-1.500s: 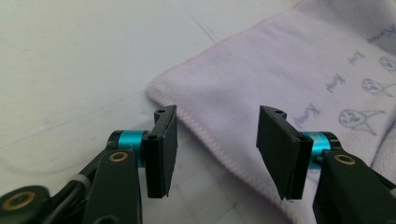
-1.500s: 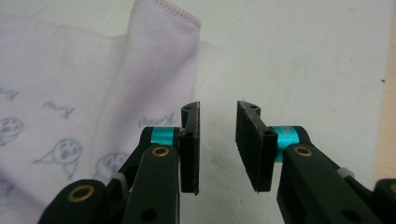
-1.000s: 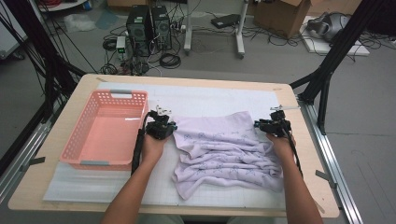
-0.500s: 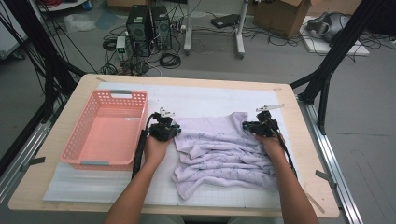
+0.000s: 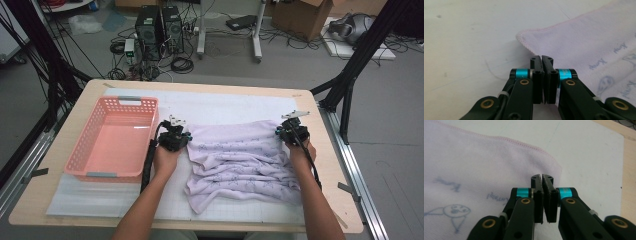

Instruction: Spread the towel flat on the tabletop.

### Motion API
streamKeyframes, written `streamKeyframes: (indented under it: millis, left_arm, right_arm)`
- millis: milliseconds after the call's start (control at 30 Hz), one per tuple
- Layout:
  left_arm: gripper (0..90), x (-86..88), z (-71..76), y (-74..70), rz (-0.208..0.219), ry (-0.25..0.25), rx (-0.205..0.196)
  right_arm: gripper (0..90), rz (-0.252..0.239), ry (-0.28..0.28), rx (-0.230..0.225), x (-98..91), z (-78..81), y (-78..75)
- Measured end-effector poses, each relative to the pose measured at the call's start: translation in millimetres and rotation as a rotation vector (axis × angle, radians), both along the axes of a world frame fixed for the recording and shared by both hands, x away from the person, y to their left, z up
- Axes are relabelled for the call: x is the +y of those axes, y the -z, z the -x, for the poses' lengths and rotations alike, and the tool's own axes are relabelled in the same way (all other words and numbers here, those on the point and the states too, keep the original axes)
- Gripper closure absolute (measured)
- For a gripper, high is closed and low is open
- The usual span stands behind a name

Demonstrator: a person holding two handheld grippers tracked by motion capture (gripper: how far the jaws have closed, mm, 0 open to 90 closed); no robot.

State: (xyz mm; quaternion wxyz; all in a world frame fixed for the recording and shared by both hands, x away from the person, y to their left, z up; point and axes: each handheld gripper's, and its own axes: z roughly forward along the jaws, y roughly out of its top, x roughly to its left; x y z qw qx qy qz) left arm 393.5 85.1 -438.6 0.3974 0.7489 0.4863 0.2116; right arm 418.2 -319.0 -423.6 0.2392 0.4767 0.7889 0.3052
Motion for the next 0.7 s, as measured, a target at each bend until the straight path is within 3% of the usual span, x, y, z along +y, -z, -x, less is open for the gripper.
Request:
streamKeyframes:
  millis: [67, 100, 167, 200, 300, 367, 433, 467, 500, 533, 600, 667, 700]
  left_arm:
    - [87.0, 2.0, 0.7, -0.9, -0.009, -0.015, -0.01]
    - [87.1, 2.3, 1.5, -1.6, -0.017, -0.02, -0.022]
    - [87.0, 2.5, 3.0, -2.8, -0.012, -0.033, -0.041]
    - [87.1, 2.9, 3.2, -3.2, -0.008, -0.038, -0.046]
    - [87.0, 4.1, 2.8, -3.3, -0.008, -0.045, -0.05]
    - [87.0, 4.3, 2.6, -2.7, -0.009, -0.049, -0.048]
    - [87.0, 4.4, 2.6, -2.9, -0.005, -0.051, -0.048]
    - [87.0, 4.3, 2.7, -3.0, -0.005, -0.049, -0.048]
    - [87.0, 4.0, 2.7, -2.7, -0.004, -0.047, -0.045]
    - [86.9, 3.9, 2.7, -2.2, -0.007, -0.043, -0.041]
    - [86.7, 3.0, 2.9, -0.9, -0.008, -0.037, -0.032]
    - [86.5, 3.1, 3.3, 0.2, -0.008, -0.031, -0.029]
    - [86.5, 2.7, 3.5, 0.7, -0.005, -0.031, -0.03]
  right_arm:
    - [72.3, -0.089, -0.064, 0.001, 1.7, 1.1, -0.6]
    - [71.1, -0.143, -0.059, -0.014, -0.7, 1.6, -2.7]
    - [70.6, -0.179, 0.007, -0.056, -10.5, 1.8, -7.4]
    - [70.6, -0.169, 0.052, -0.063, -15.6, 1.3, -8.0]
    - [67.0, -0.16, 0.09, 0.008, -26.1, -3.5, 1.1]
    - [60.1, -0.19, 0.074, 0.076, -23.7, -8.1, 11.1]
    - [50.0, -0.231, 0.055, 0.105, -14.9, -12.2, 19.2]
    - [51.4, -0.225, 0.054, 0.089, -8.3, -12.4, 19.8]
    - [58.3, -0.231, 0.021, 0.083, -1.4, -12.6, 20.3]
    - [59.4, -0.208, -0.013, 0.074, 7.4, -12.7, 21.1]
    - [78.8, -0.152, -0.078, 0.041, 23.7, -10.9, 20.5]
    - [85.2, -0.108, -0.111, 0.028, 30.6, -9.8, 19.1]
    - [86.3, -0.109, -0.114, 0.037, 29.5, -10.6, 18.0]
